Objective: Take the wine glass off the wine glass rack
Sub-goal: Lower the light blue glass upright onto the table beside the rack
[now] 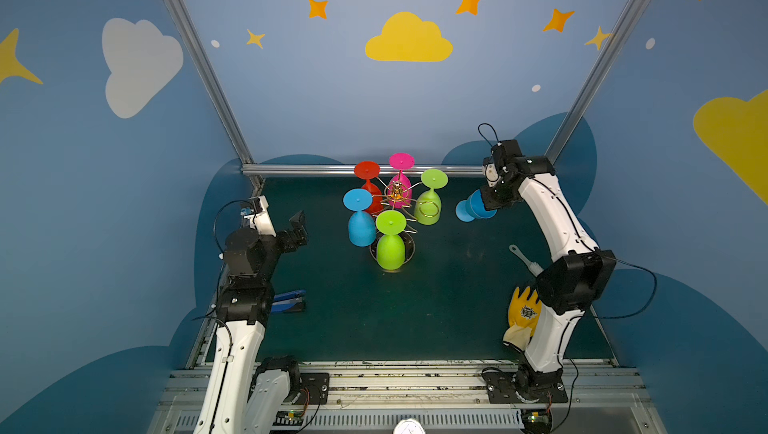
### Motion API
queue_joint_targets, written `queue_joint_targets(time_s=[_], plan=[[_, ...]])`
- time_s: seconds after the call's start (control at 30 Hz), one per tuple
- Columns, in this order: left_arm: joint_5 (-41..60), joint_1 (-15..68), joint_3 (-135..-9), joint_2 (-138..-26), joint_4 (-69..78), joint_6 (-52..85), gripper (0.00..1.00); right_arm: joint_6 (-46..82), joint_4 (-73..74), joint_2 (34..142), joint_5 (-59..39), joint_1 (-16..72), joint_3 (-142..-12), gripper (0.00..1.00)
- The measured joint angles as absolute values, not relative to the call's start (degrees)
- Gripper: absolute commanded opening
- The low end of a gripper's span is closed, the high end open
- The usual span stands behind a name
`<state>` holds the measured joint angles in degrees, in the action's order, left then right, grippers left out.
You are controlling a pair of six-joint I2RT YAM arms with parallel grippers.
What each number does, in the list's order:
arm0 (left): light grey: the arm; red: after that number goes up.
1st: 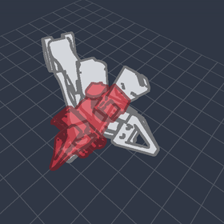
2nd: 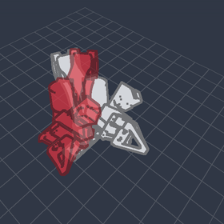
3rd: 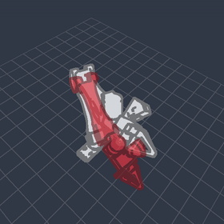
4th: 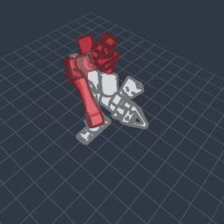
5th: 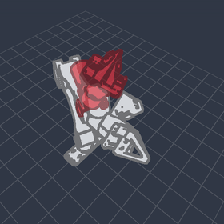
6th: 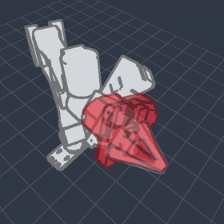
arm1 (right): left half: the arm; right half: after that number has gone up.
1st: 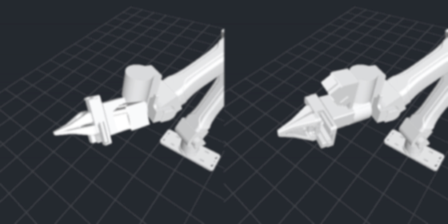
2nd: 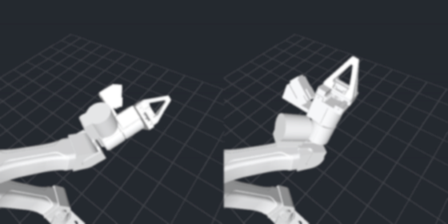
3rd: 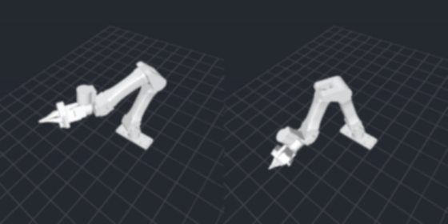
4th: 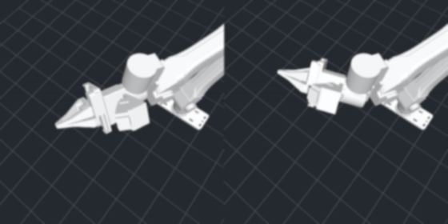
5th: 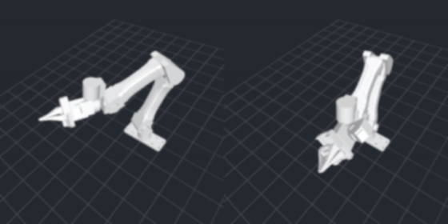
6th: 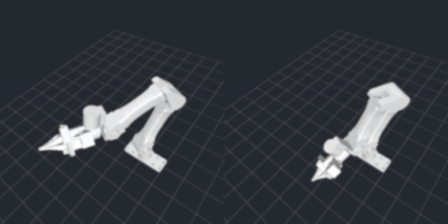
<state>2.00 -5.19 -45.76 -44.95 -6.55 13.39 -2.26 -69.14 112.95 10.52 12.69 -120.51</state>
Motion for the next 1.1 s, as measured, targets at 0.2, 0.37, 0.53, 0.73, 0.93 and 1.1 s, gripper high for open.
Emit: queue_joint_targets(time_s=[0.2, 0.37, 0.53, 0.73, 0.93, 1.1], plan=[[2.20, -5.63, -45.19, -44.93, -6.83, 13.58, 1.00, -2.33, -71.83, 120.75, 11.42, 12.86, -129.34, 0.00], [2.24, -5.76, -45.19, -44.88, -6.83, 13.80, 1.00, -2.35, -73.52, 123.48, 11.31, 13.02, -130.47, 0.00], [2.17, -6.00, -45.19, -44.88, -6.87, 13.98, 1.00, -2.39, -74.83, 125.69, 10.68, 13.08, -132.46, 0.00], [1.67, -6.15, -44.75, -43.81, -7.22, 14.00, 1.00, -2.44, -75.46, 127.20, 9.69, 13.10, -133.95, 0.00], [1.30, -6.26, -44.49, -43.48, -7.57, 14.15, 1.00, -2.48, -76.18, 129.14, 8.60, 13.10, -135.00, 0.02], [1.23, -6.28, -44.49, -43.46, -7.68, 14.15, 1.00, -2.55, -76.71, 130.26, 8.23, 13.13, -135.15, 0.10]])
